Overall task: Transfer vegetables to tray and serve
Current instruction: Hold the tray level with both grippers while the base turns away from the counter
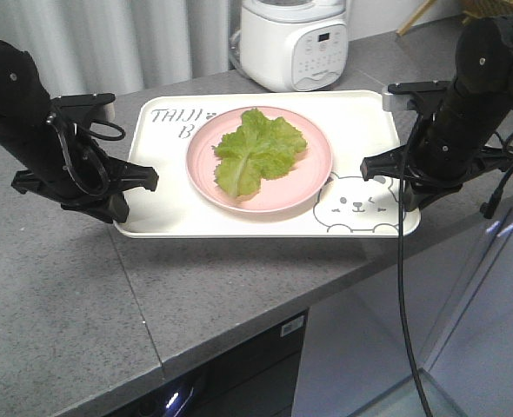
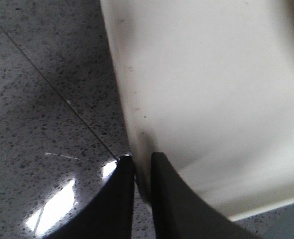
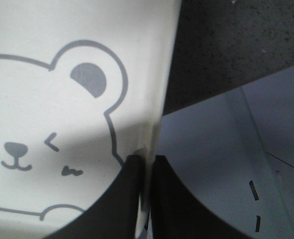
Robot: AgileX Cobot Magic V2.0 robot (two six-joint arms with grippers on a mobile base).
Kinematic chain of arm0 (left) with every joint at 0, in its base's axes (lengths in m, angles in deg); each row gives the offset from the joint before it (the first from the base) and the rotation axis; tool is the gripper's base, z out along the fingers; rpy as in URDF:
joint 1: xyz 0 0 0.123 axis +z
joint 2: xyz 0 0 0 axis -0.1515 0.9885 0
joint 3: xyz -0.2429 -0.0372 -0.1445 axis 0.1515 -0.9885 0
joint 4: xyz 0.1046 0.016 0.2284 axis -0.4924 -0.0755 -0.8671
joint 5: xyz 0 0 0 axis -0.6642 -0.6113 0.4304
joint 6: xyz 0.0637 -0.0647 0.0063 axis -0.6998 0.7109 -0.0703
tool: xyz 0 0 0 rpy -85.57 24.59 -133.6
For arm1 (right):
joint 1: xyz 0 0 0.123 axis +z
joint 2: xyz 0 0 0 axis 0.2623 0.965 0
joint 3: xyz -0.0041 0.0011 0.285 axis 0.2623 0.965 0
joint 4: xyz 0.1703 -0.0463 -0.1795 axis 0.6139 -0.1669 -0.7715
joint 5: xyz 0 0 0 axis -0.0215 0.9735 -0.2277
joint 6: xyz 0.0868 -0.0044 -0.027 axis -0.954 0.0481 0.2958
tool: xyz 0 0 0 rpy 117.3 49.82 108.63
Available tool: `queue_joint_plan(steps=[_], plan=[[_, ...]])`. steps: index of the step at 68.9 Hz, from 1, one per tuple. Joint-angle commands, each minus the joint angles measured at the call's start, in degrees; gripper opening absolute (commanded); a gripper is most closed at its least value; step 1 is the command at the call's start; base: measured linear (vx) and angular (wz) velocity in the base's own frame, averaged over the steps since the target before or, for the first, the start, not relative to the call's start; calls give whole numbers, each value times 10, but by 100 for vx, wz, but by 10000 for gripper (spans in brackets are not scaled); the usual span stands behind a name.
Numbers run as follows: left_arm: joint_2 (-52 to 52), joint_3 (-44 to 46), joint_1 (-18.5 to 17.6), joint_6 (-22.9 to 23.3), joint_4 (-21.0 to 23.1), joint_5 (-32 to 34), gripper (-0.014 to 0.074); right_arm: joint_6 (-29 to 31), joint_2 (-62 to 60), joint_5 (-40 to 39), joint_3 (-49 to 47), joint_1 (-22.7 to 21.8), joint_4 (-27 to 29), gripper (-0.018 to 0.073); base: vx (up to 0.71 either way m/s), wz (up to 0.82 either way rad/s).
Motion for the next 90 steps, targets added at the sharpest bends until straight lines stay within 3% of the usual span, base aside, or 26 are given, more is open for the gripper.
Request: queue_joint_plan(steps=[1,90], plan=[[-36,22,-10,-16,42,27,-7,15,-34,-30,-16,3,13,-8,-2,-21],[-36,22,-10,-16,42,27,-7,15,-34,-30,-16,3,13,-8,-3,-21]])
